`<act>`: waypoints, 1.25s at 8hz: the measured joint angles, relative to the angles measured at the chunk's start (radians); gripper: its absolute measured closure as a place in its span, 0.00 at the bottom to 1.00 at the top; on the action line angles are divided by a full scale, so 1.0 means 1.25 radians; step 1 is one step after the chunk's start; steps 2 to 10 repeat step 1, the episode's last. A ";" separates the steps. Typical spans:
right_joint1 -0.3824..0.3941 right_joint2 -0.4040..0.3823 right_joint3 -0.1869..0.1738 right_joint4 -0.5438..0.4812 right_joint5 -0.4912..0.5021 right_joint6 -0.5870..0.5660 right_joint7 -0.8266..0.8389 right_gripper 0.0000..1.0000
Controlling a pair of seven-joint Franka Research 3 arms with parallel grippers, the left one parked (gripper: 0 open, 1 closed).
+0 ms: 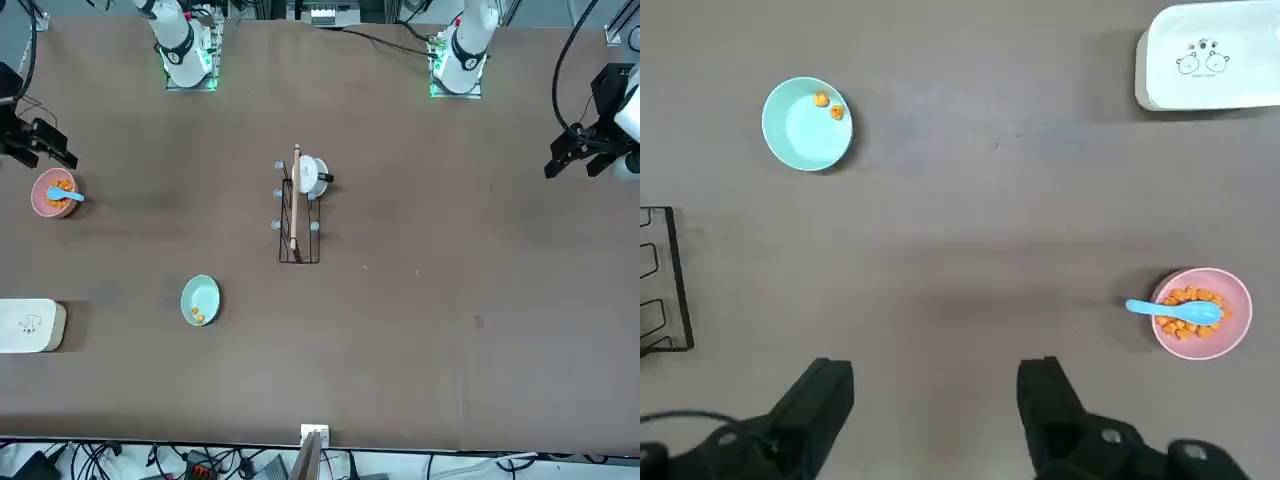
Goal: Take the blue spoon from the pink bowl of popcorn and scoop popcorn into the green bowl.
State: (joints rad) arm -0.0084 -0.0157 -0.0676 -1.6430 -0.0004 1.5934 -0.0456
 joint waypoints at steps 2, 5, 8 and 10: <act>0.000 0.000 0.002 -0.001 0.000 0.001 0.000 0.00; 0.000 0.000 0.002 -0.001 0.000 0.001 0.000 0.00; 0.000 0.000 0.002 -0.001 0.000 0.001 0.000 0.00; 0.000 0.000 0.002 -0.001 0.000 0.001 0.000 0.00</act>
